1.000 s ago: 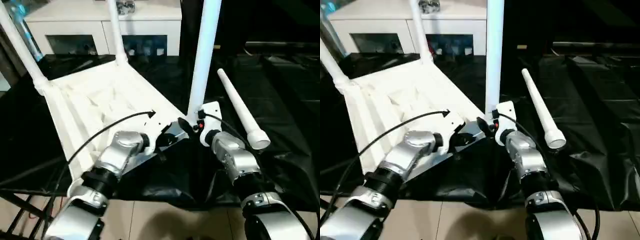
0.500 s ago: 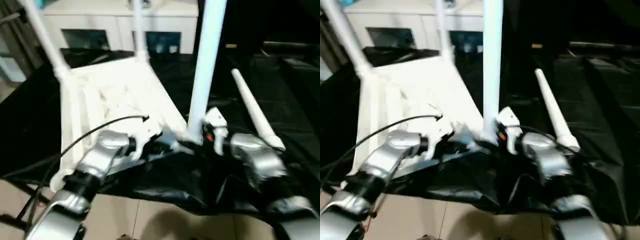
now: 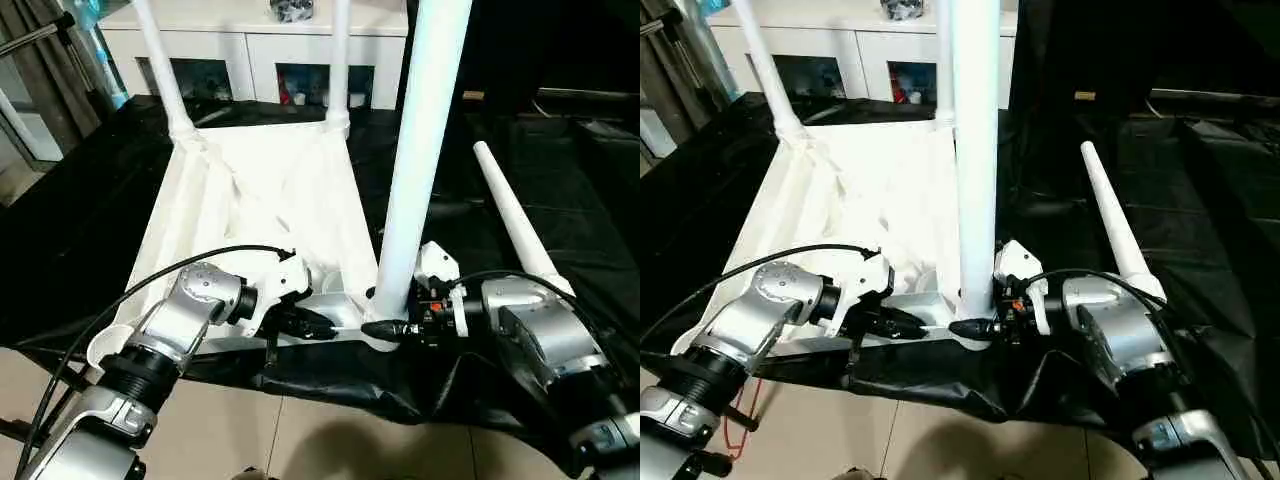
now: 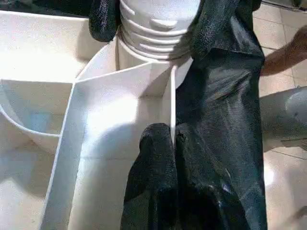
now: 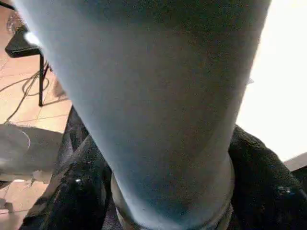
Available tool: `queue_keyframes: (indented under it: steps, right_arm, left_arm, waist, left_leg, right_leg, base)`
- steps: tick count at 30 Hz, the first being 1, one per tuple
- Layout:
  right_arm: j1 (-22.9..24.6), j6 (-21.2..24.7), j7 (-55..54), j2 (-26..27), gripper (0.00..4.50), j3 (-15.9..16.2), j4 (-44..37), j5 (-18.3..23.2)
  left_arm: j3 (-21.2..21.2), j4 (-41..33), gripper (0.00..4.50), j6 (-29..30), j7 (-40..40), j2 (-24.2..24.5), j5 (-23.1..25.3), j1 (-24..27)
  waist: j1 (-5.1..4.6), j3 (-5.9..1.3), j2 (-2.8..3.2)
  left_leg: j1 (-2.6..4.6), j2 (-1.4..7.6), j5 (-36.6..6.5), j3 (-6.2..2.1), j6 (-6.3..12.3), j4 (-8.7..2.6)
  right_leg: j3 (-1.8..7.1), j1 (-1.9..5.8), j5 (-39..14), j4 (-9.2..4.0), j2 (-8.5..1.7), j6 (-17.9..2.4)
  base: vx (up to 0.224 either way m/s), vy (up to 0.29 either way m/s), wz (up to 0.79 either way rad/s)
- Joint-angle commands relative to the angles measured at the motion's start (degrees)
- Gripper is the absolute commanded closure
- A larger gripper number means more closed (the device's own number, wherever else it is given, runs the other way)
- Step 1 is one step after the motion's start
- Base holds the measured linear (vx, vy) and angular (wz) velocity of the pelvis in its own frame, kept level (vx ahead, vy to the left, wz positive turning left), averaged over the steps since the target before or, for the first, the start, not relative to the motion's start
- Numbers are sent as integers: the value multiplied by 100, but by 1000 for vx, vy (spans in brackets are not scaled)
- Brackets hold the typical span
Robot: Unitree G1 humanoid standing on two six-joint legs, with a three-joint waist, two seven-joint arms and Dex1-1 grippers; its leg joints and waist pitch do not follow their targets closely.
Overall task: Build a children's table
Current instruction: Rotate leg to tighten
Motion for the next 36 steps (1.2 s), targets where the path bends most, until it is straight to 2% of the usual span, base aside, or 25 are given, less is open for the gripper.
queue_keyframes:
  steps: [1, 4, 6, 7, 9, 10, 11, 12, 13, 14, 15, 16, 18, 20, 21, 23, 24, 28, 29, 30, 31, 33, 34, 36]
  right_arm:
    - [78, 88, 55, 120, 160, 250, -203, -17]
    - [132, 64, -492, 365, 172, 177, -35, -158]
    - [129, 66, -659, 430, 173, 158, 32, -211]
    - [84, 4, -1267, 690, 174, 39, 303, -335]
    - [22, 1, -1778, 894, 175, -59, 537, -437]
    - [-38, -6, -2194, 1056, 175, -130, 721, -523]
    - [-87, 9, -2450, 1168, 175, -192, 850, -545]
    - [-118, 23, -2593, 1233, 175, -232, 926, -550]
    - [-212, 43, -2967, 1409, 176, -349, 1137, -541]
    - [-389, 78, -3580, 1711, 176, -565, 1491, -477]
    - [-413, 77, -3663, 1750, 176, -594, 1535, -471]
    - [-556, 75, -4148, 1975, 176, -755, 1794, -448]
    - [-649, 19, -4431, 2123, 176, -842, 1966, -487]
    - [-825, -194, -4778, 2319, 176, -868, 2268, -593]
    - [-909, -330, -4886, 2397, 176, -858, 2402, -648]
    - [-1037, -610, -4873, 2497, 176, -877, 2577, -670]
    - [-1046, -612, -4799, 2508, 120, -920, 2569, -608]
    - [-1090, -569, -4465, 2490, 99, -1046, 2521, -433]
    - [-1086, -570, -4326, 2449, 83, -1019, 2472, -429]
    - [-1073, -628, -4171, 2386, 68, -944, 2408, -458]
    - [-1037, -683, -3922, 2279, 61, -823, 2290, -494]
    - [-1008, -739, -3685, 2209, 57, -754, 2223, -489]
    - [-872, -752, -3044, 1999, 57, -594, 1921, -400]
    - [-741, -729, -2510, 1786, 57, -462, 1642, -342]
  left_arm:
    - [-56, -175, 450, -133, 67, -138, -58, -77]
    - [90, -53, 450, -21, 501, -322, -33, -120]
    - [132, -26, 450, 11, 610, -371, -35, -132]
    - [243, 35, 450, 108, 921, -526, -37, -166]
    - [318, 90, 450, 180, 1182, -648, -21, -201]
    - [367, 143, 450, 217, 1387, -746, -5, -236]
    - [395, 177, 450, 246, 1515, -807, 8, -260]
    - [410, 196, 450, 264, 1588, -842, 15, -273]
    - [448, 254, 450, 309, 1800, -936, 46, -315]
    - [500, 344, 450, 409, 2163, -1098, 107, -389]
    - [507, 356, 450, 424, 2214, -1120, 116, -399]
    - [553, 429, 450, 525, 2532, -1262, 167, -461]
    - [601, 488, 450, 580, 2772, -1377, 211, -509]
    - [643, 588, 450, 607, 3094, -1573, 279, -594]
    - [641, 616, 450, 603, 3184, -1654, 304, -619]
    - [569, 618, 450, 506, 3155, -1726, 320, -613]
    - [552, 611, 450, 475, 3124, -1718, 323, -606]
    - [527, 534, 450, 372, 2978, -1661, 286, -546]
    - [504, 489, 450, 341, 2893, -1620, 271, -513]
    - [463, 441, 450, 282, 2768, -1559, 268, -472]
    - [411, 384, 450, 235, 2591, -1472, 262, -417]
    - [392, 360, 450, 205, 2491, -1423, 262, -390]
    - [353, 294, 450, 175, 2239, -1303, 236, -335]
    - [310, 229, 450, 94, 1995, -1187, 205, -290]
  waist:
    - [-24, -419, -34]
    - [-33, -405, -32]
    - [-58, -387, -43]
    - [-70, -377, -44]
    - [-124, -347, -33]
    - [-205, -344, -53]
    - [-222, -343, -38]
    - [-286, -328, -39]
    - [-286, -328, -39]
    - [-354, -345, -41]
    - [-383, -344, -34]
    - [-416, -348, -48]
    - [-458, -353, -36]
    - [-469, -364, -61]
    - [-466, -367, -48]
    - [-467, -384, -61]
    - [-451, -385, -53]
    - [-437, -400, -37]
    - [-432, -403, -45]
    - [-428, -401, -13]
    - [-440, -407, -30]
    - [-424, -418, -30]
    - [-414, -411, 4]
    - [-381, -424, -20]
  left_leg:
    - [44, 209, -853, -39, 472, -382]
    - [49, 208, -926, -37, 444, -389]
    - [49, 191, -1061, -40, 353, -402]
    - [55, 185, -1136, -45, 304, -411]
    - [84, 169, -1356, -46, 176, -427]
    - [55, 146, -1470, -78, 113, -445]
    - [65, 150, -1517, -87, 104, -445]
    - [52, 137, -1629, -91, 106, -444]
    - [52, 137, -1629, -91, 106, -444]
    - [65, 128, -1630, -94, 100, -427]
    - [61, 125, -1634, -99, 98, -428]
    - [33, 112, -1605, -106, 121, -425]
    - [57, 110, -1625, -99, 146, -410]
    - [25, 119, -1500, -98, 220, -411]
    - [14, 119, -1488, -99, 232, -410]
    - [6, 118, -1405, -89, 295, -397]
    - [7, 126, -1337, -79, 345, -396]
    - [-3, 139, -1164, -75, 464, -396]
    - [-6, 140, -1138, -72, 489, -389]
    - [-7, 143, -1135, -79, 492, -394]
    - [-14, 143, -1158, -76, 512, -391]
    - [-10, 154, -1092, -74, 559, -382]
    - [-3, 152, -1050, -71, 594, -380]
    - [1, 163, -985, -66, 651, -369]
  right_leg:
    - [273, 345, -1034, -358, -297, -1317]
    - [274, 335, -1133, -374, -296, -1307]
    - [269, 340, -1411, -408, -301, -1235]
    - [266, 338, -1635, -435, -307, -1154]
    - [256, 305, -2090, -489, -310, -1046]
    - [228, 334, -2422, -521, -303, -876]
    - [229, 325, -2509, -532, -308, -830]
    - [214, 313, -2661, -551, -300, -789]
    - [214, 313, -2661, -551, -300, -789]
    - [226, 289, -2705, -571, -313, -766]
    - [218, 289, -2703, -573, -306, -782]
    - [203, 311, -2706, -574, -300, -760]
    - [199, 284, -2723, -593, -298, -769]
    - [208, 302, -2480, -563, -300, -852]
    - [201, 304, -2450, -551, -301, -869]
    - [211, 313, -2272, -540, -309, -926]
    - [225, 312, -2081, -529, -303, -980]
    - [232, 345, -1566, -461, -300, -1188]
    - [235, 357, -1500, -454, -306, -1214]
    - [231, 361, -1480, -445, -307, -1230]
    - [228, 368, -1449, -447, -299, -1232]
    - [238, 371, -1267, -424, -307, -1293]
    - [237, 368, -1163, -417, -300, -1344]
    - [246, 384, -969, -392, -301, -1385]
  base:
    - [0, 0, 0]
    - [0, 0, 0]
    - [0, 0, 0]
    - [0, 0, 0]
    - [0, 0, 0]
    - [0, 0, 0]
    - [0, 0, 0]
    - [0, 0, 0]
    - [0, 0, 0]
    - [0, 0, 0]
    - [0, 0, 0]
    - [0, 0, 0]
    - [0, 0, 0]
    - [0, 0, 0]
    - [0, 0, 0]
    - [0, 0, 0]
    - [0, 0, 0]
    - [0, 0, 0]
    - [0, 0, 0]
    - [0, 0, 0]
    - [0, 0, 0]
    - [0, 0, 0]
    - [0, 0, 0]
    - [0, 0, 0]
